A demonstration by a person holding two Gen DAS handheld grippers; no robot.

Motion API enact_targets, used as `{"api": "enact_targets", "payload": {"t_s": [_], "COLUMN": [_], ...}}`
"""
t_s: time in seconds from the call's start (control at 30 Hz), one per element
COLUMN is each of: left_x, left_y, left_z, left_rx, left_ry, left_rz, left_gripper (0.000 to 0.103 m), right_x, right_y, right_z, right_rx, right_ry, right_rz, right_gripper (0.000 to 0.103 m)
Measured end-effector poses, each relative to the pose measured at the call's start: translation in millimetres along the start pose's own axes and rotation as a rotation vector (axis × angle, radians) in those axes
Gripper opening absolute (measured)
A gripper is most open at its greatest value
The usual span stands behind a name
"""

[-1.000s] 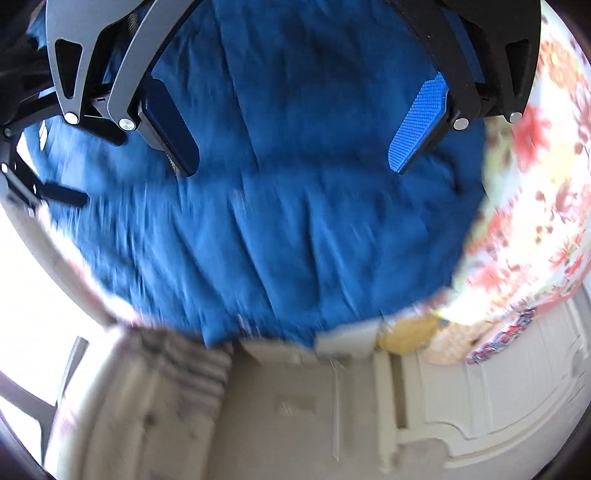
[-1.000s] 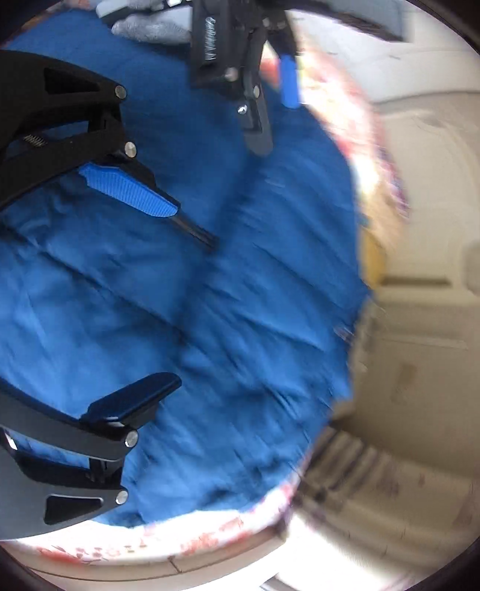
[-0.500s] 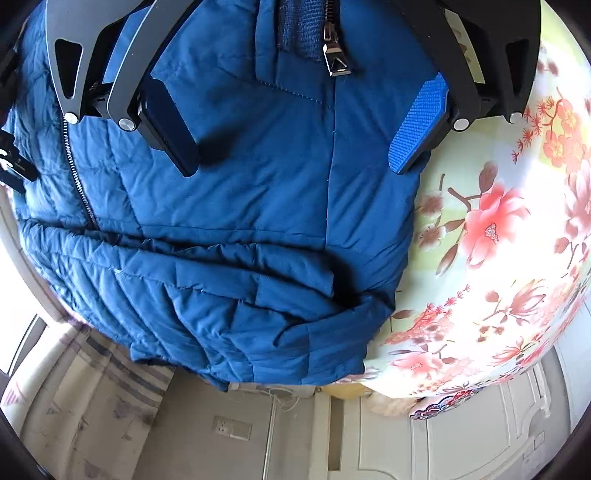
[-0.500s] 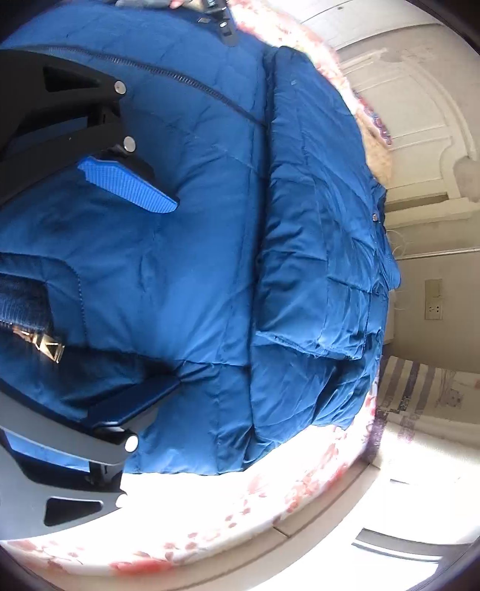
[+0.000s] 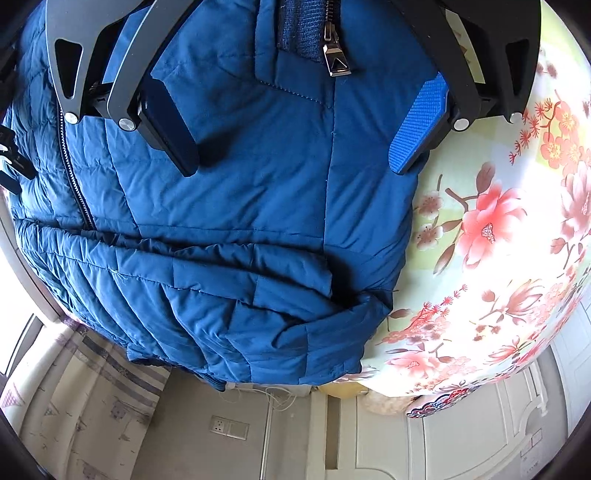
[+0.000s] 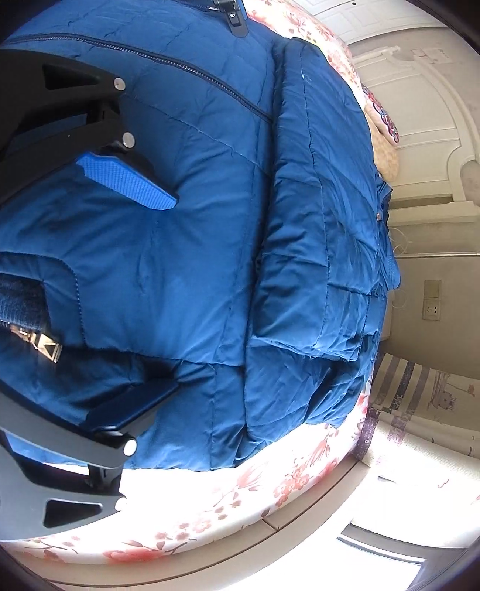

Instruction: Fold large clothes

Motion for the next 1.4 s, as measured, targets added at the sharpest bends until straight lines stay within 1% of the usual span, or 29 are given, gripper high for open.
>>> {"api": "enact_targets", "payload": {"t_s": [0.07,0.1,0.13,0.17,0.23,0.33,0.37,0.43,0.47,0.5,0.53,0.57,0.63,0.67,0.7,0.73,0.8,0.83,0.87,0.93,1.0,1.07,1.13,1.17,1.2,1.23,1.27,1.33,1.4], "left_x": [-2,-5,-10,-20,-46,-84,-92,-95,-91,-81,-79,-81,-86,-89,-91,-90,-92,-96,-98,-96,-97,-98,-108,-117,-131,-138,-142,-141,-125], "left_y": [0,1,4,7,19,51,61,85,96,108,110,110,114,117,120,126,133,134,136,143,148,150,152,152,153,154,155,164,176], "left_z": [2,3,3,0,-18,-54,-63,-75,-77,-75,-73,-69,-54,-51,-43,-30,-11,1,11,21,23,24,25,19,7,-2,-9,-31,-39], "left_rx": [-0.006,-0.005,-0.005,-0.015,-0.022,0.073,0.104,0.164,0.186,0.2,0.19,0.172,0.154,0.166,0.178,0.171,0.103,0.068,0.059,0.077,0.083,0.087,0.061,0.055,0.07,0.094,0.116,0.188,0.24], "left_ry": [-0.014,-0.037,-0.057,-0.055,0.028,0.075,0.08,0.063,0.043,0.021,0.036,0.051,0.027,0.035,0.007,-0.019,0.043,0.056,0.037,0.008,0.015,-0.005,-0.035,-0.016,0.032,0.039,0.036,0.028,-0.027], "left_rz": [-0.004,-0.008,-0.011,-0.016,-0.044,-0.079,-0.088,-0.08,-0.07,-0.049,-0.058,-0.07,-0.076,-0.09,-0.099,-0.087,-0.07,-0.082,-0.095,-0.098,-0.104,-0.105,-0.107,-0.12,-0.146,-0.158,-0.164,-0.157,-0.121], "left_gripper": [0.099,0.099,0.099,0.099,0.099,0.099,0.099,0.099,0.099,0.099,0.099,0.099,0.099,0.099,0.099,0.099,0.099,0.099,0.099,0.099,0.099,0.099,0.097,0.097,0.097,0.097,0.098,0.098,0.099], "right_x": [-1,-3,-10,-17,-37,-69,-71,-67,-62,-54,-53,-53,-55,-58,-61,-63,-66,-67,-68,-73,-79,-87,-102,-110,-115,-121,-124,-126,-123], "right_y": [0,0,0,2,7,30,40,64,77,89,93,94,95,96,96,98,101,103,106,113,118,120,122,124,128,137,144,156,165], "right_z": [0,1,1,4,30,89,104,127,135,139,139,139,132,127,122,116,100,90,81,79,76,67,65,71,80,95,106,117,119], "right_rx": [0.001,-0.001,-0.006,-0.013,-0.046,-0.155,-0.174,-0.202,-0.225,-0.253,-0.271,-0.27,-0.245,-0.245,-0.247,-0.241,-0.21,-0.18,-0.164,-0.195,-0.246,-0.231,-0.203,-0.212,-0.231,-0.275,-0.309,-0.356,-0.367], "right_ry": [0.005,0.019,0.07,0.097,0.052,-0.057,-0.098,-0.175,-0.19,-0.163,-0.133,-0.131,-0.114,-0.101,-0.092,-0.096,-0.116,-0.139,-0.149,-0.156,-0.119,-0.087,-0.072,-0.089,-0.11,-0.145,-0.161,-0.15,-0.136], "right_rz": [-0.001,-0.002,-0.007,-0.013,-0.042,-0.079,-0.067,-0.009,0.025,0.052,0.022,0.014,0.03,0.033,0.036,0.039,0.044,0.044,0.043,0.038,0.054,0.063,0.036,0.014,0.002,-0.008,-0.011,-0.029,-0.044], "right_gripper": [0.091,0.091,0.091,0.091,0.091,0.094,0.094,0.094,0.094,0.095,0.098,0.098,0.098,0.098,0.098,0.098,0.098,0.099,0.099,0.099,0.099,0.099,0.092,0.092,0.092,0.092,0.091,0.091,0.091]}}
Point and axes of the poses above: each gripper's, at about its wrist camera, not at the fingertips, and x roughly the way its jaws point, z to its left, y to its underside, the point moved 10 cm from there along x, roughly the way its jaws point, and after that the axes turned 10 degrees about -y, right-handed, at the moved point
